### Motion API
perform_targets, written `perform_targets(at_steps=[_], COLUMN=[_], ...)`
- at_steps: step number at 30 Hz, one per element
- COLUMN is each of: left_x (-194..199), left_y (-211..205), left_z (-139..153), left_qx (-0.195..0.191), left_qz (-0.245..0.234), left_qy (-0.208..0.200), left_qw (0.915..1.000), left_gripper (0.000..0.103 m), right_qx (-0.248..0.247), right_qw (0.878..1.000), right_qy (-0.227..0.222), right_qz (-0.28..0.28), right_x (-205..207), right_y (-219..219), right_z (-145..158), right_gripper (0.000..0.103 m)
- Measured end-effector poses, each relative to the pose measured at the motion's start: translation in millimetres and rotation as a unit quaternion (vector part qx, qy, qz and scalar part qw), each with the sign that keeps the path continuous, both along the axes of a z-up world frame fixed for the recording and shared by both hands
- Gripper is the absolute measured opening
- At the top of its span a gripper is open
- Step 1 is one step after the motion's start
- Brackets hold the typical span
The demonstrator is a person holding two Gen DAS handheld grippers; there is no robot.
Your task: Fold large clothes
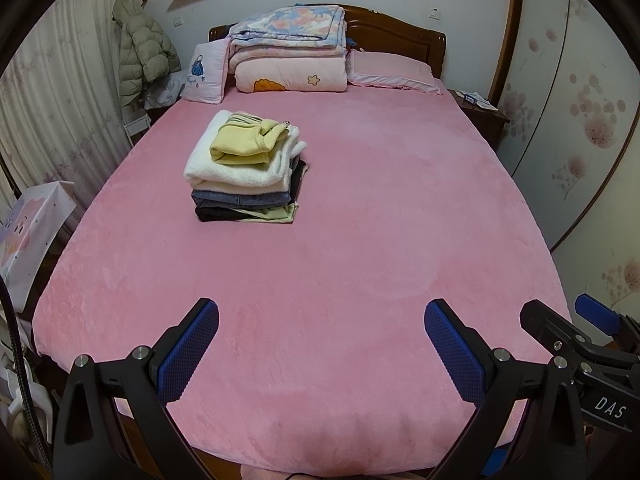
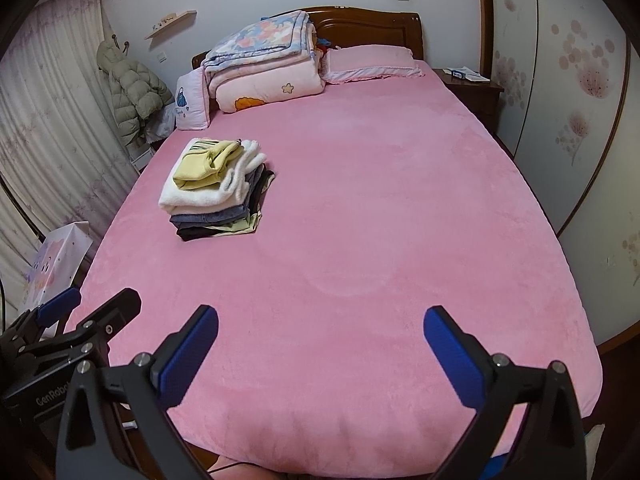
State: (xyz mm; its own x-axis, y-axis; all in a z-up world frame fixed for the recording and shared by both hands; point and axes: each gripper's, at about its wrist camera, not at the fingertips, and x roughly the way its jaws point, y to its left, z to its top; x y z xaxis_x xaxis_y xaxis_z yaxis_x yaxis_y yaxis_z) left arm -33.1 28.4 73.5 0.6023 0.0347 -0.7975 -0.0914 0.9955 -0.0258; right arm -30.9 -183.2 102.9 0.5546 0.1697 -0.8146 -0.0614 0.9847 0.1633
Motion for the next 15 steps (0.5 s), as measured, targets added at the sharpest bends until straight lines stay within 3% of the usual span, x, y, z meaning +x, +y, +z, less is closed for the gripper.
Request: perform_targets(at_steps=[15], left_x=[-5.1], left_y=[-2.0], left_z=[-1.1], left_qx=[-0.007], left_qz=[0.004], left_qy=[0.012], left_qw=[0.9999], left_gripper=[0.102], right_qx=[-0.002], right_qw=[1.0], right_qy=[0.005], right_qz=[0.009], right_x=[-7.1], right_y=[2.9], right_z=[-5.0], right_gripper=[0.103])
